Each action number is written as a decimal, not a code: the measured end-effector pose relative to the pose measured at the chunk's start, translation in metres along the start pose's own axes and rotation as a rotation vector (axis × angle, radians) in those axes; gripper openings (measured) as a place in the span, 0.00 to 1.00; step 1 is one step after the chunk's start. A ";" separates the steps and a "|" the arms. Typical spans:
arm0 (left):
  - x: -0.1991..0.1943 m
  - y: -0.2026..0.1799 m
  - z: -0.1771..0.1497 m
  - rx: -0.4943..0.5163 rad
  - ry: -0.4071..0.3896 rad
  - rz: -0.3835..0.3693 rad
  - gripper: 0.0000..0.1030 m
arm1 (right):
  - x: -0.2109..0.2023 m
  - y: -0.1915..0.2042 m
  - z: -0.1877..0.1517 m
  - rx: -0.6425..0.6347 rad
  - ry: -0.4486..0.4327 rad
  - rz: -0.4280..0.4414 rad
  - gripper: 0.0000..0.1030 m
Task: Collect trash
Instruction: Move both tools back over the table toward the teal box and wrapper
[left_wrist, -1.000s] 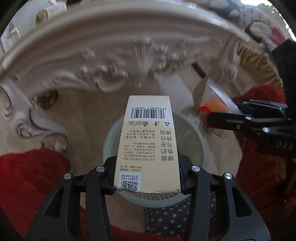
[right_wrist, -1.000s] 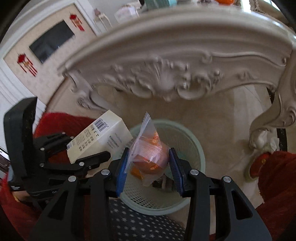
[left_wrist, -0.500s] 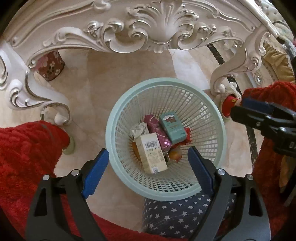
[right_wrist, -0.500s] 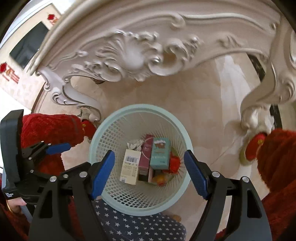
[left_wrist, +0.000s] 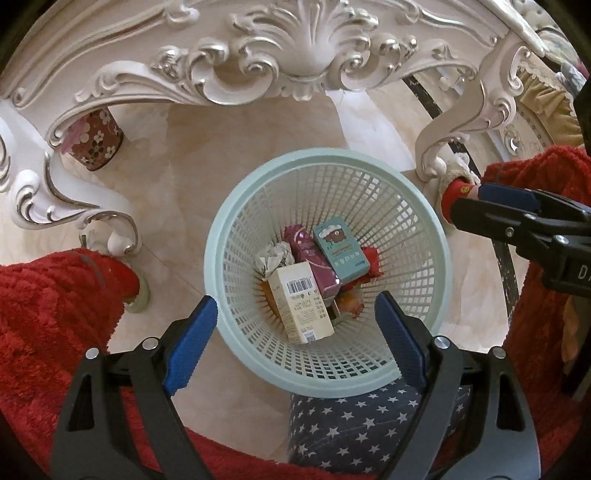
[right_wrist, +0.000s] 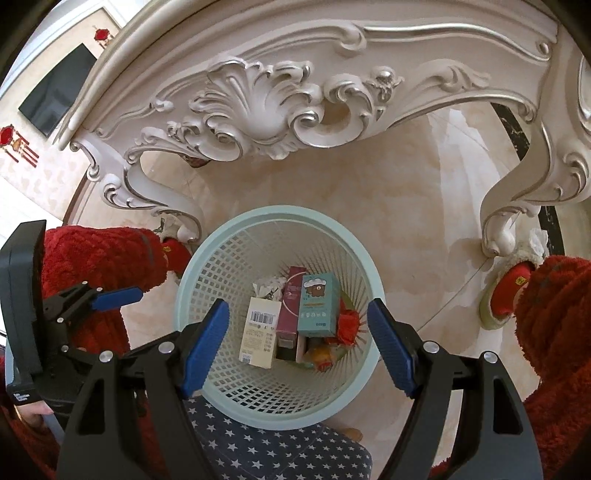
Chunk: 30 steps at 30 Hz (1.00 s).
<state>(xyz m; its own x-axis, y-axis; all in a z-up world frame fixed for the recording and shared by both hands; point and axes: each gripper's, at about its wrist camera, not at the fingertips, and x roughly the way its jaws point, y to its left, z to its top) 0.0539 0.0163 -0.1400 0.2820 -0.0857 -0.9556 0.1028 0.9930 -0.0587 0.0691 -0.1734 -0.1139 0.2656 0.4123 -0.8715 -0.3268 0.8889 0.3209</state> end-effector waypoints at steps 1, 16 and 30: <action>-0.006 0.001 0.000 -0.005 -0.026 -0.002 0.82 | -0.002 0.001 0.000 -0.001 -0.008 0.001 0.71; -0.181 0.011 0.092 0.049 -0.541 0.029 0.93 | -0.150 0.002 0.082 -0.108 -0.485 0.051 0.75; -0.131 0.030 0.339 -0.029 -0.513 0.054 0.93 | -0.098 -0.024 0.298 -0.475 -0.390 -0.179 0.81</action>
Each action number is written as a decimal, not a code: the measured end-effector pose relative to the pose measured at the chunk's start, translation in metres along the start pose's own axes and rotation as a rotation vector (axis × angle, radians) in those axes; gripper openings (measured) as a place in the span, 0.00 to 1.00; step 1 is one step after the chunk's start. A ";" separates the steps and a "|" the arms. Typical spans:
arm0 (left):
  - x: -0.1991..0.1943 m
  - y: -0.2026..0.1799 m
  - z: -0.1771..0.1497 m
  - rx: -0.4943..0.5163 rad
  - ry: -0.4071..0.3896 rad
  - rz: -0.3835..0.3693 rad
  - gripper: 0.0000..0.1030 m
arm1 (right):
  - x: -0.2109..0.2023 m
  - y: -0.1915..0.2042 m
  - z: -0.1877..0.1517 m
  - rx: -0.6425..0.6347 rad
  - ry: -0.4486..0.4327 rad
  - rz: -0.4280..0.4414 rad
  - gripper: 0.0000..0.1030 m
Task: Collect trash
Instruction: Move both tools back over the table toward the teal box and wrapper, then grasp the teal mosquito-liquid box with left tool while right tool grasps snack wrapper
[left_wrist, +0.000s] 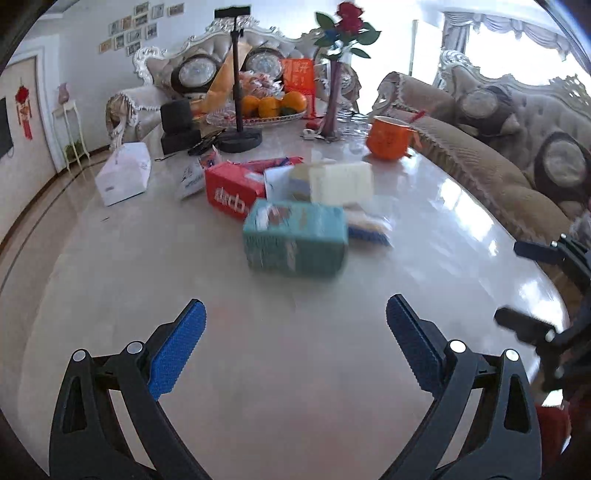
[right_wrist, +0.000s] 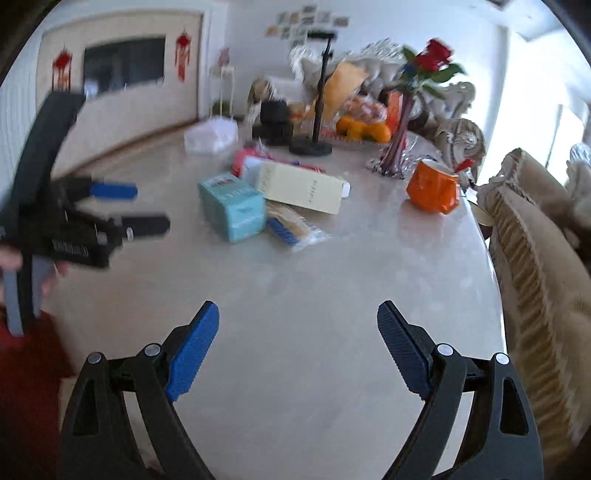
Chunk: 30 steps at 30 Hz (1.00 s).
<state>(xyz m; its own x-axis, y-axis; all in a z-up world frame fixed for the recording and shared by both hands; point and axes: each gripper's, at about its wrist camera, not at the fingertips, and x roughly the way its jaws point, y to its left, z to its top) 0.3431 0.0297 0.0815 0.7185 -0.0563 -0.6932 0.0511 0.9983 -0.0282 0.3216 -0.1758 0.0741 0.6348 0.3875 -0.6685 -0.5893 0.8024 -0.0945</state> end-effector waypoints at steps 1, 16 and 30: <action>0.009 0.003 0.007 -0.013 0.009 -0.008 0.93 | 0.007 -0.004 0.002 -0.012 0.013 0.010 0.81; 0.080 -0.001 0.050 0.089 0.066 -0.046 0.93 | 0.095 0.008 0.048 -0.318 0.109 0.117 0.81; 0.116 0.016 0.064 0.054 0.236 -0.020 0.93 | 0.143 0.002 0.079 -0.267 0.167 0.282 0.79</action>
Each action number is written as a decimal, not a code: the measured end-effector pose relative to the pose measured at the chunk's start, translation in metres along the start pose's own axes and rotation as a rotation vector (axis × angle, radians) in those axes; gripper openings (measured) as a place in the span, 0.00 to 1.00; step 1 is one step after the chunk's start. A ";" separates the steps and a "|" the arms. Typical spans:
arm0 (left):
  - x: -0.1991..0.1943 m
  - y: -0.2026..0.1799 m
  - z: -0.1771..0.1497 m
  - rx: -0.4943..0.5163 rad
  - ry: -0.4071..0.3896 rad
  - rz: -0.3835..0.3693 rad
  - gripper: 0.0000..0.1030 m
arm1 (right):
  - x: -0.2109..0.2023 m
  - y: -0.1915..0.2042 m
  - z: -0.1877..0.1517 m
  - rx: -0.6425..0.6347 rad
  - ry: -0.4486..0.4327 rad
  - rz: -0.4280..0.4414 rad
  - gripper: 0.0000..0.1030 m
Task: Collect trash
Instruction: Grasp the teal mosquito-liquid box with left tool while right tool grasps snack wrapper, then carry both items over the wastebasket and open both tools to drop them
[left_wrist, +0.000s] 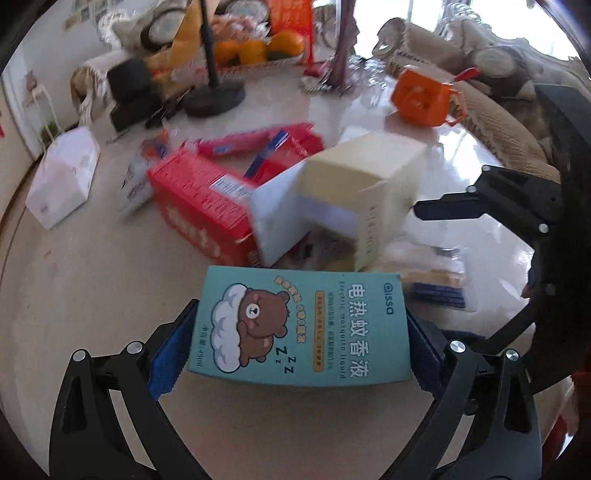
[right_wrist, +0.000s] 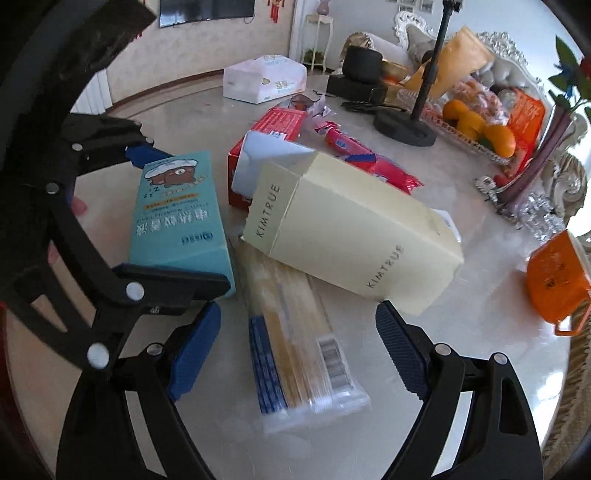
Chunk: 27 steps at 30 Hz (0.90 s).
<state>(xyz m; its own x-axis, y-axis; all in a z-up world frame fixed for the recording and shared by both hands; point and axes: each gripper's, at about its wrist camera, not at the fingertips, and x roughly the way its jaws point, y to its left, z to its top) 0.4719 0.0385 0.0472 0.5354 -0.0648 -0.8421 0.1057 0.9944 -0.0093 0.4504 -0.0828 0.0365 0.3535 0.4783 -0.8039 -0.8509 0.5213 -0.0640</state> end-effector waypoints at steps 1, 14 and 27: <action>0.000 0.003 -0.001 0.001 -0.004 0.004 0.93 | 0.001 -0.001 0.001 0.009 0.003 0.013 0.77; -0.029 0.020 -0.038 -0.015 -0.073 -0.038 0.82 | -0.027 0.015 -0.023 0.317 -0.025 0.157 0.29; -0.158 0.003 -0.183 -0.011 -0.195 -0.101 0.82 | -0.145 0.117 -0.147 0.605 -0.284 0.229 0.28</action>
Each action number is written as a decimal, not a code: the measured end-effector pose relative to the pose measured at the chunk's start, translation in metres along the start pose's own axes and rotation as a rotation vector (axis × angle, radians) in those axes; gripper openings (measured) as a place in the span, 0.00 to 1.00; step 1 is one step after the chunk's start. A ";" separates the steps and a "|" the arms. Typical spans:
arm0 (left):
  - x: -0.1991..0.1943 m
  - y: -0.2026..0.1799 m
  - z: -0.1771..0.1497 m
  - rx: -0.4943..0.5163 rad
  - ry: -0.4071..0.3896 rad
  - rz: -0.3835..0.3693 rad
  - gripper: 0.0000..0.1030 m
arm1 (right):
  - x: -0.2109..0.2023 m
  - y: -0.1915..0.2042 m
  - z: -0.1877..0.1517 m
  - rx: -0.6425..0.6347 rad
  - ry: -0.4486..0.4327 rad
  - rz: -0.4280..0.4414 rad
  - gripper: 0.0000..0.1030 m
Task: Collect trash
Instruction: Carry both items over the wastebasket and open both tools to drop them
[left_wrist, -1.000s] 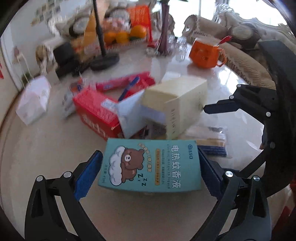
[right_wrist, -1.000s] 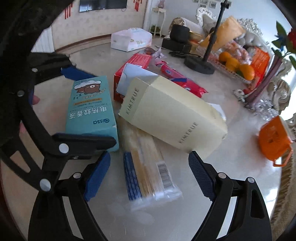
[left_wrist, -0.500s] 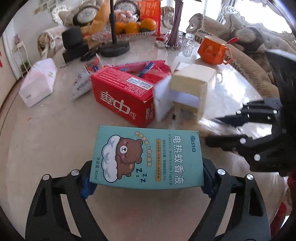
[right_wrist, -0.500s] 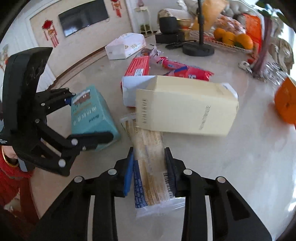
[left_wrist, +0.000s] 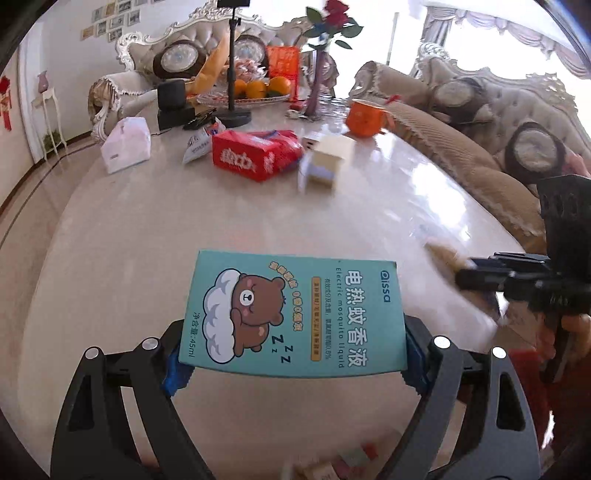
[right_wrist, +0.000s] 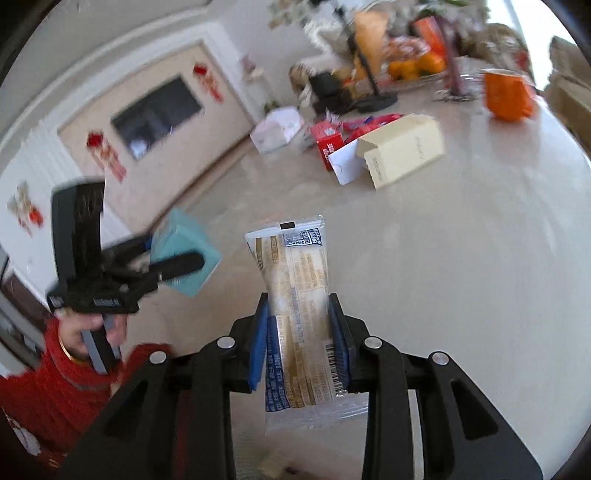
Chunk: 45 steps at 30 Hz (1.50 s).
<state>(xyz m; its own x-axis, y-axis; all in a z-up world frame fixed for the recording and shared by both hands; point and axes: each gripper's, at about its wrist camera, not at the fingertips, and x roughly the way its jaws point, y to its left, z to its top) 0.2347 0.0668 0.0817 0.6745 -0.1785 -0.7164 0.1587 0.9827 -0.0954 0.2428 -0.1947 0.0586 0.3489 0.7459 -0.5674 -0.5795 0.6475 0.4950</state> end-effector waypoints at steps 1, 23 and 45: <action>-0.010 -0.005 -0.013 0.001 -0.002 -0.007 0.82 | -0.013 0.009 -0.016 0.003 -0.032 -0.015 0.28; 0.017 -0.061 -0.258 -0.031 0.295 0.017 0.83 | 0.055 0.058 -0.220 0.155 0.256 -0.251 0.28; 0.037 -0.050 -0.270 -0.063 0.379 0.132 0.92 | 0.053 0.034 -0.239 0.212 0.227 -0.361 0.71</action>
<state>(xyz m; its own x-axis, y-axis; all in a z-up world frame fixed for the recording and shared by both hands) 0.0565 0.0243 -0.1266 0.3705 -0.0310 -0.9283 0.0359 0.9992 -0.0190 0.0649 -0.1705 -0.1119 0.3169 0.4301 -0.8453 -0.2794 0.8940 0.3502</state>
